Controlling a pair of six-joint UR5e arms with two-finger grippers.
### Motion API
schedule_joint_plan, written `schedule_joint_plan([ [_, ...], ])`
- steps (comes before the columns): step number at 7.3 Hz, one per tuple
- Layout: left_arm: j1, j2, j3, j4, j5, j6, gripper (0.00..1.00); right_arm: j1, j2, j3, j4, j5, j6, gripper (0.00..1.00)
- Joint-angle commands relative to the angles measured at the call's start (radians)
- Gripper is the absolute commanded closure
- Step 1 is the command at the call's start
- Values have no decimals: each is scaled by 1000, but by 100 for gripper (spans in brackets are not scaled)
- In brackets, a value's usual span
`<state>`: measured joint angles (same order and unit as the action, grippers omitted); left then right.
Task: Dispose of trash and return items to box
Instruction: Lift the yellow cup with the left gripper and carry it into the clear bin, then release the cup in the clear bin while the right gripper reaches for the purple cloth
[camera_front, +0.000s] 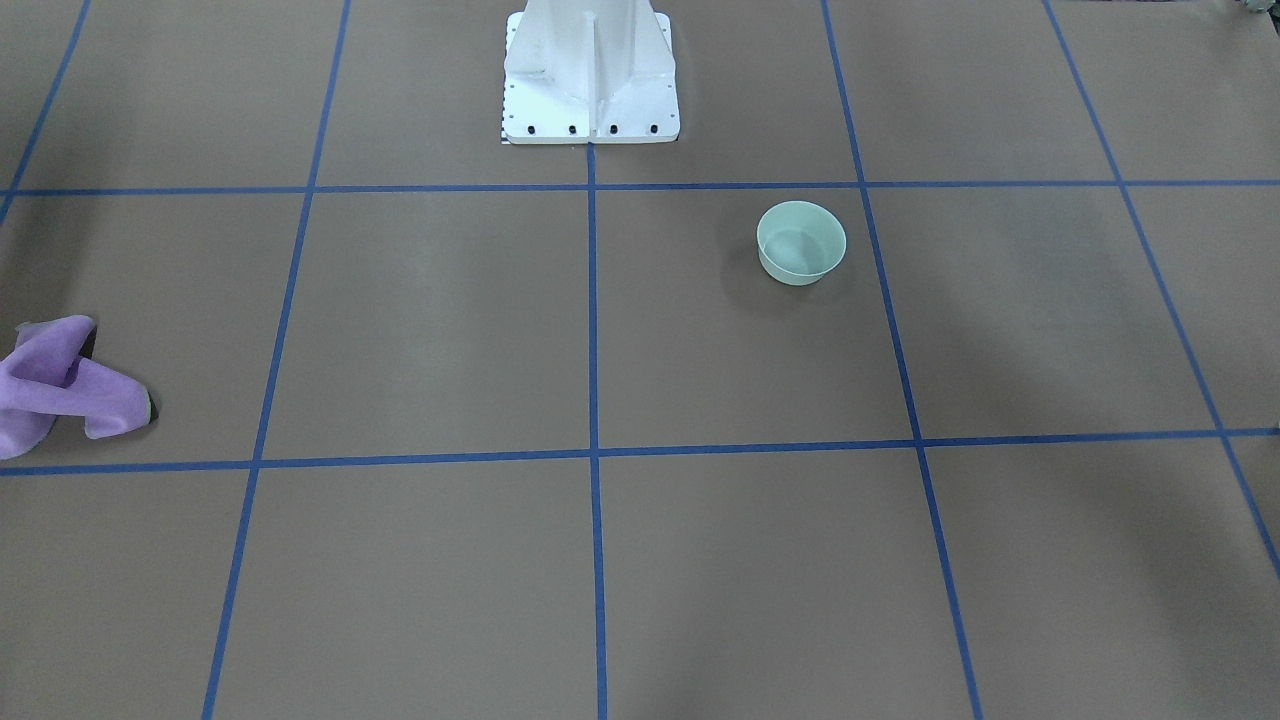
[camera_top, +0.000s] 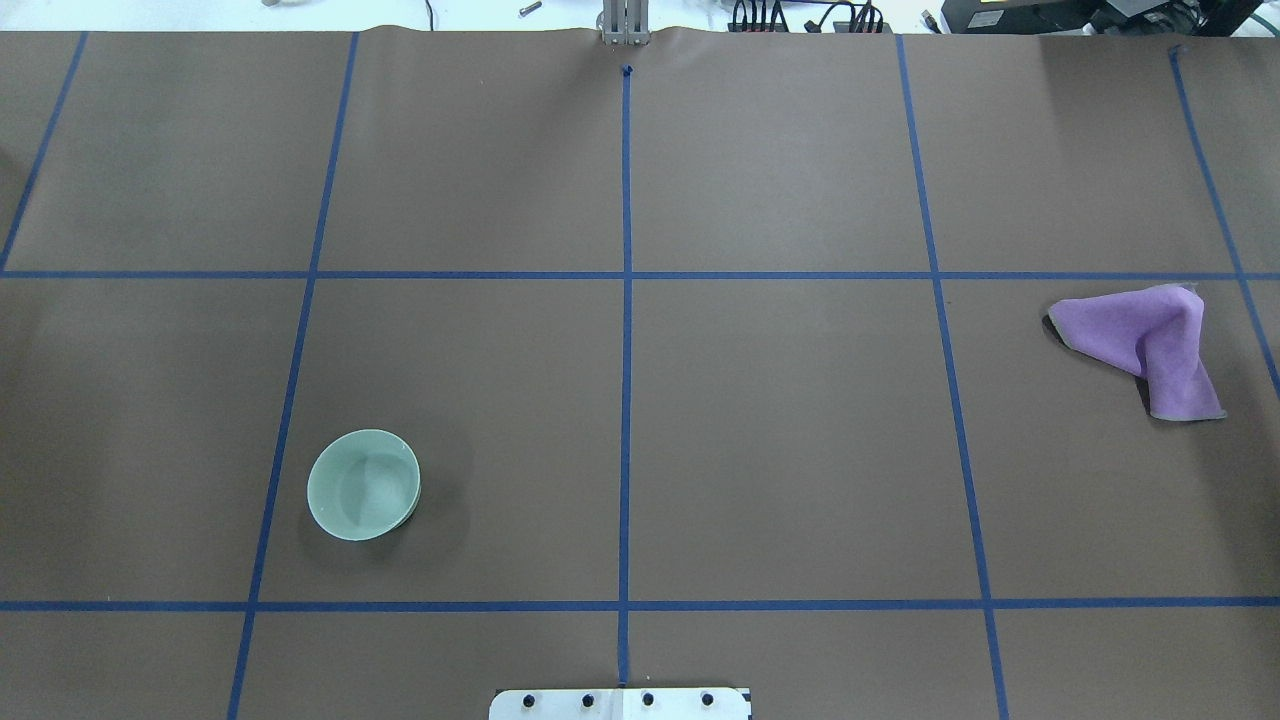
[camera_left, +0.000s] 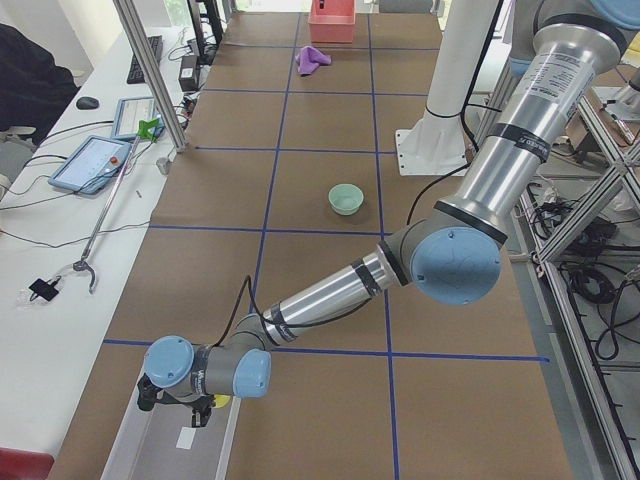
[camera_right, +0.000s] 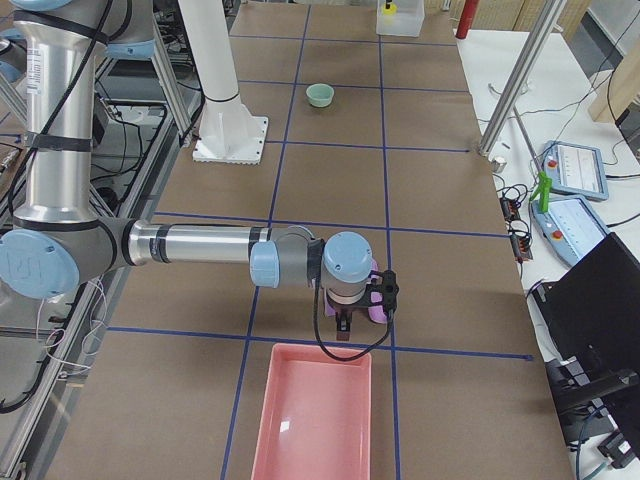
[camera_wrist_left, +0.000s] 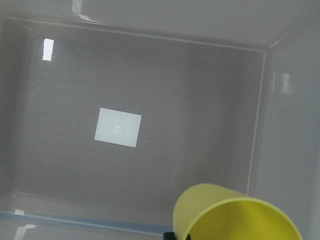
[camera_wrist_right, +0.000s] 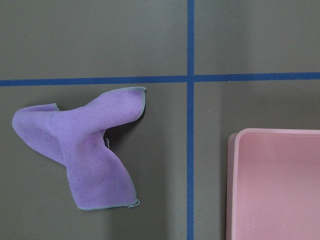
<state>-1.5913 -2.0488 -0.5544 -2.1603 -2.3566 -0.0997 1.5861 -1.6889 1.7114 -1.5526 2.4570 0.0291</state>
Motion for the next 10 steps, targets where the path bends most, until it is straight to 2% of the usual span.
schedule_joint_plan([
  [1, -2, 1, 1, -6, 58, 0, 66, 0, 0, 7, -1, 0, 0, 0],
  [2, -13, 1, 1, -27, 75, 0, 64, 0, 0, 7, -1, 0, 0, 0],
  [3, -31, 1, 1, -29, 80, 2, 13, 0, 0, 7, -1, 2, 0, 0],
  [4, -60, -1, -5, -27, 77, 5, 1, 0, 0, 7, -1, 11, 0, 0],
  [5, -102, -8, -25, -27, 68, 8, 1, -2, 0, 5, -1, 11, 0, 0],
  [7, -125, -1, -200, 17, 53, -3, 1, -2, 0, 5, -1, 11, 0, 0],
  [8, -125, -2, -326, 157, 47, -5, 1, -2, 0, 5, -3, 11, 0, 0],
  [9, -119, 4, -490, 292, 40, -94, 1, -2, 1, 5, -3, 10, 6, 0],
  [10, -70, 87, -683, 318, -2, -264, 1, -12, 5, 7, 3, 11, 73, 0],
])
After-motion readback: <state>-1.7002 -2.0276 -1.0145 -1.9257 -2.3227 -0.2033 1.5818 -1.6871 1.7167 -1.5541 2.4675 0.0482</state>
